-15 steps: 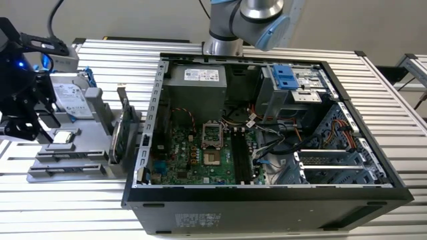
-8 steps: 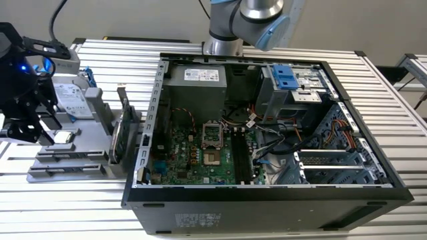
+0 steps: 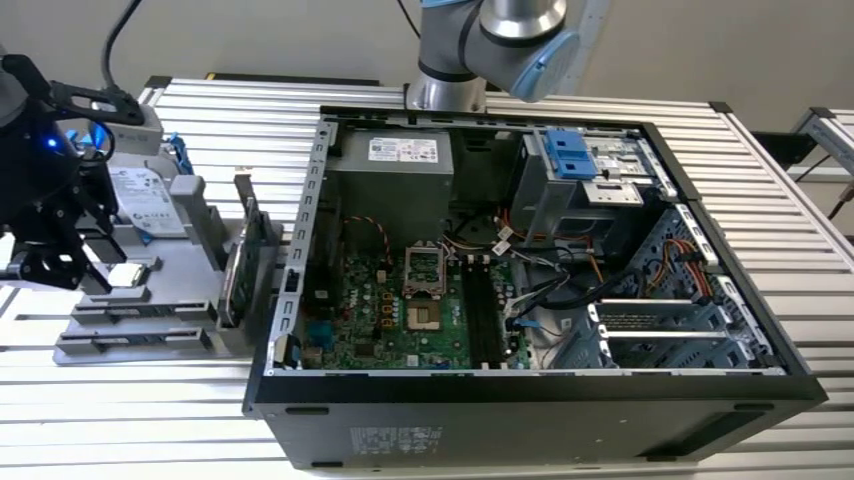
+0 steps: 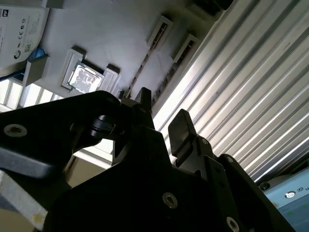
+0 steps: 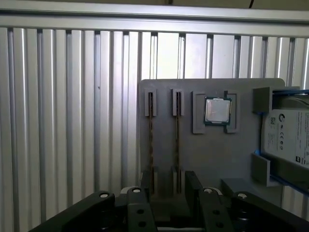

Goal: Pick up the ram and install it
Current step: 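Pick up the ram and move it above insertion slot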

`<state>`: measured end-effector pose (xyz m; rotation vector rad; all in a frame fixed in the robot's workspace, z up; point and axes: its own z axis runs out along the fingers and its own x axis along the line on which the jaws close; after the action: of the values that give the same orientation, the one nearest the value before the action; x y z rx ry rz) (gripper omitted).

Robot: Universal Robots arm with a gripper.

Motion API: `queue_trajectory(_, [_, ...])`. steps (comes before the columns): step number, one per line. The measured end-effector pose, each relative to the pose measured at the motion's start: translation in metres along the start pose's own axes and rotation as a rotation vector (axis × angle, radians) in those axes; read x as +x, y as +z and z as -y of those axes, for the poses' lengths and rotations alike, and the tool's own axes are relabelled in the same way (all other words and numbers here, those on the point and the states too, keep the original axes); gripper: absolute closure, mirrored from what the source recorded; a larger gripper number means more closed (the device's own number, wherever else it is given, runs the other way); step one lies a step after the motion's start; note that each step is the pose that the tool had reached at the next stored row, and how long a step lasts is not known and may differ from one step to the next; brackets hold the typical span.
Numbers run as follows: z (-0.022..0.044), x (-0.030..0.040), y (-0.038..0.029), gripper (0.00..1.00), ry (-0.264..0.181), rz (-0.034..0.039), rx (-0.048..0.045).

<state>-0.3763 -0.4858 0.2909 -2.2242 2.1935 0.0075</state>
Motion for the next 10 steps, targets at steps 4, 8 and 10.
queue_trajectory(4, [0.0000, 0.0000, 0.0021, 0.00, 0.000, 0.0000, 0.0000])
queue_trajectory(8, [0.0000, 0.0001, 0.0036, 0.00, 0.000, 0.0000, 0.0000])
queue_trajectory(10, [-0.0001, 0.0001, 0.0042, 0.00, 0.000, -0.0001, -0.0001])
